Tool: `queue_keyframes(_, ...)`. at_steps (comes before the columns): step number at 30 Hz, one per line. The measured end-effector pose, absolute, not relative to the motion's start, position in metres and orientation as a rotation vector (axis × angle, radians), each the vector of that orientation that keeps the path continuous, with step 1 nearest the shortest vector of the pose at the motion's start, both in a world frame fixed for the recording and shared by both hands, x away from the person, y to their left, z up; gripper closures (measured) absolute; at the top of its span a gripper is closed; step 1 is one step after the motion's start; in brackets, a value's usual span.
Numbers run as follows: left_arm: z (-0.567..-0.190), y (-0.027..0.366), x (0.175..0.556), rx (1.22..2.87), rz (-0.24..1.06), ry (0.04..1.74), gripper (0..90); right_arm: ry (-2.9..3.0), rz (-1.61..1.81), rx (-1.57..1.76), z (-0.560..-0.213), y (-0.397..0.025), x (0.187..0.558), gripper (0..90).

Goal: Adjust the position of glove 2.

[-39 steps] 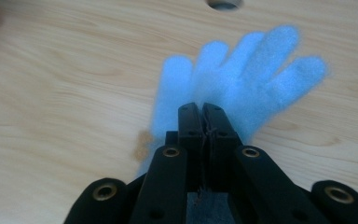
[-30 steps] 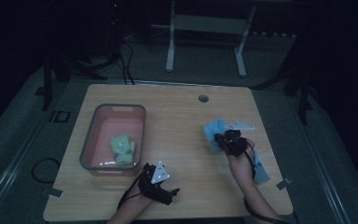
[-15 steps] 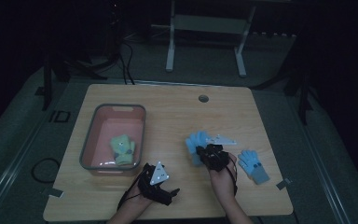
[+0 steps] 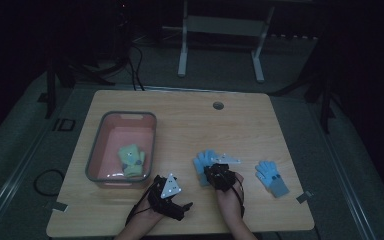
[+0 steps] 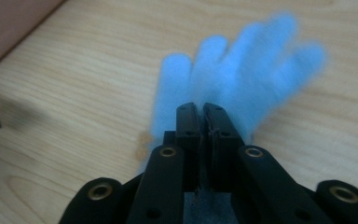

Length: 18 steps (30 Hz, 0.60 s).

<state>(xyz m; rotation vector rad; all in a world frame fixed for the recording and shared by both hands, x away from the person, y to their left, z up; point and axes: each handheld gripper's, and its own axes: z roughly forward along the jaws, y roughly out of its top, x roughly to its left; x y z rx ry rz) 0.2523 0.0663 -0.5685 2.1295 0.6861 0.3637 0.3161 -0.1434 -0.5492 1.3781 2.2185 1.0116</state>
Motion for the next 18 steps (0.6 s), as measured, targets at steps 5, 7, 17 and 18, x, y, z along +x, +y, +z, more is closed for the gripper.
queue_keyframes(5,-0.569,0.066,0.252,2.130,0.360,0.682,1.3,2.222,1.035,1.391,-0.557,-0.144,0.315,74.1)
queue_keyframes(7,-0.568,0.066,0.252,2.130,0.361,0.681,1.2,2.221,1.035,1.387,-0.556,-0.144,0.315,71.6)
queue_keyframes(17,-0.569,0.066,0.252,2.131,0.349,0.677,1.3,2.252,1.106,1.355,-0.538,-0.159,0.318,64.7)
queue_keyframes(18,-0.569,0.066,0.252,2.135,0.350,0.675,1.3,2.254,1.105,1.348,-0.536,-0.162,0.318,64.8)
